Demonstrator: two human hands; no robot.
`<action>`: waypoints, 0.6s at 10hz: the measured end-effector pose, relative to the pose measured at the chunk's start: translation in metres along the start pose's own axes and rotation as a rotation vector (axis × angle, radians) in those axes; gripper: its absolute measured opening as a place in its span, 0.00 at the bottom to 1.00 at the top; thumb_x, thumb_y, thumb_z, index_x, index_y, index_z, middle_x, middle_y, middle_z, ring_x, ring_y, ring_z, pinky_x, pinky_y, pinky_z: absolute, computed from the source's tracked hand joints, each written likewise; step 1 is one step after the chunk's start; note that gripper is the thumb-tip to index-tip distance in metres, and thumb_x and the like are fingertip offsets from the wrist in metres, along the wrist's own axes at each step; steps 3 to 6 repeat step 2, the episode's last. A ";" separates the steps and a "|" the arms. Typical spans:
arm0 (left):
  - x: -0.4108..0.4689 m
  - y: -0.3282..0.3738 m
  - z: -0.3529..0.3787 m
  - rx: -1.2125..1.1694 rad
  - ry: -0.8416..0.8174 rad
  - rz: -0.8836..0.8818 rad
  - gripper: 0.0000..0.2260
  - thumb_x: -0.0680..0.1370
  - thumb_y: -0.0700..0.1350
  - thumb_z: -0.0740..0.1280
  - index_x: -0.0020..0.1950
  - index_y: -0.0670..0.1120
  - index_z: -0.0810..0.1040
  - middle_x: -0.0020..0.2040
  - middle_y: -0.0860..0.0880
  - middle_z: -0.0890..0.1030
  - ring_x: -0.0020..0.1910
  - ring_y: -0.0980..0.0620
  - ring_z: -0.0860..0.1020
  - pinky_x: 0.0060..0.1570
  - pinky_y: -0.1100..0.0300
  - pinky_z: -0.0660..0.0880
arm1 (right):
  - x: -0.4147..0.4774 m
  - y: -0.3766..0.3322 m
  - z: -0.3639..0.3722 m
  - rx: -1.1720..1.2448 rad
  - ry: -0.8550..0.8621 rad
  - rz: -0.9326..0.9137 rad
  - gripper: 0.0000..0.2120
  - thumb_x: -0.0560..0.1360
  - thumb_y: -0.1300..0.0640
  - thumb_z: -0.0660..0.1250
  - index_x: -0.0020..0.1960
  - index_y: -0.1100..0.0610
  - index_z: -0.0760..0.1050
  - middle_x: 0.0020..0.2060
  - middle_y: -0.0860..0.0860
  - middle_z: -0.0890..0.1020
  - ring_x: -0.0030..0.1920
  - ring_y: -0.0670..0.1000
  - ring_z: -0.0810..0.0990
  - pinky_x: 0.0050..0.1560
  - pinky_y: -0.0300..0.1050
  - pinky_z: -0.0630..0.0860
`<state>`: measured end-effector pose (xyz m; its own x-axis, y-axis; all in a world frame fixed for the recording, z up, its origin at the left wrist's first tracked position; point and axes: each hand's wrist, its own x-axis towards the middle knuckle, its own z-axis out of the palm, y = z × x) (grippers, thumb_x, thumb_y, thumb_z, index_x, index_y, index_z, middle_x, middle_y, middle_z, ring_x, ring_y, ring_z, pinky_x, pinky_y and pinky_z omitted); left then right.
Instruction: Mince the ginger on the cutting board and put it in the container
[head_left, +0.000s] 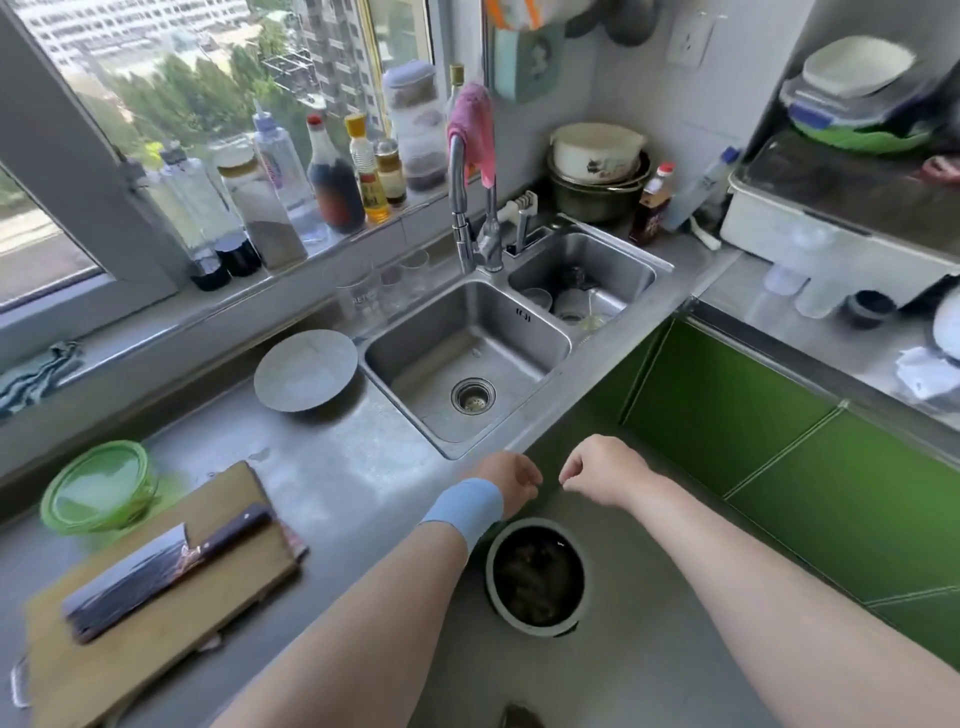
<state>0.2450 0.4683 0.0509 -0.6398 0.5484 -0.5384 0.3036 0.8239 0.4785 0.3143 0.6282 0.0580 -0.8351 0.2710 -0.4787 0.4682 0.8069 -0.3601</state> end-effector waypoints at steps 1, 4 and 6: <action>-0.003 0.009 -0.003 -0.041 0.024 0.002 0.11 0.81 0.49 0.63 0.52 0.48 0.84 0.49 0.51 0.84 0.47 0.49 0.81 0.51 0.57 0.77 | 0.000 0.000 -0.004 0.012 0.011 0.003 0.10 0.74 0.48 0.69 0.37 0.49 0.84 0.33 0.40 0.84 0.41 0.42 0.81 0.44 0.42 0.79; -0.005 0.011 -0.005 -0.059 0.012 -0.030 0.15 0.83 0.52 0.58 0.52 0.48 0.83 0.50 0.51 0.84 0.49 0.49 0.81 0.55 0.54 0.77 | 0.005 -0.006 -0.004 0.001 0.015 0.017 0.18 0.78 0.43 0.63 0.37 0.53 0.82 0.31 0.43 0.84 0.40 0.46 0.82 0.43 0.43 0.78; -0.005 0.011 -0.005 -0.059 0.012 -0.030 0.15 0.83 0.52 0.58 0.52 0.48 0.83 0.50 0.51 0.84 0.49 0.49 0.81 0.55 0.54 0.77 | 0.005 -0.006 -0.004 0.001 0.015 0.017 0.18 0.78 0.43 0.63 0.37 0.53 0.82 0.31 0.43 0.84 0.40 0.46 0.82 0.43 0.43 0.78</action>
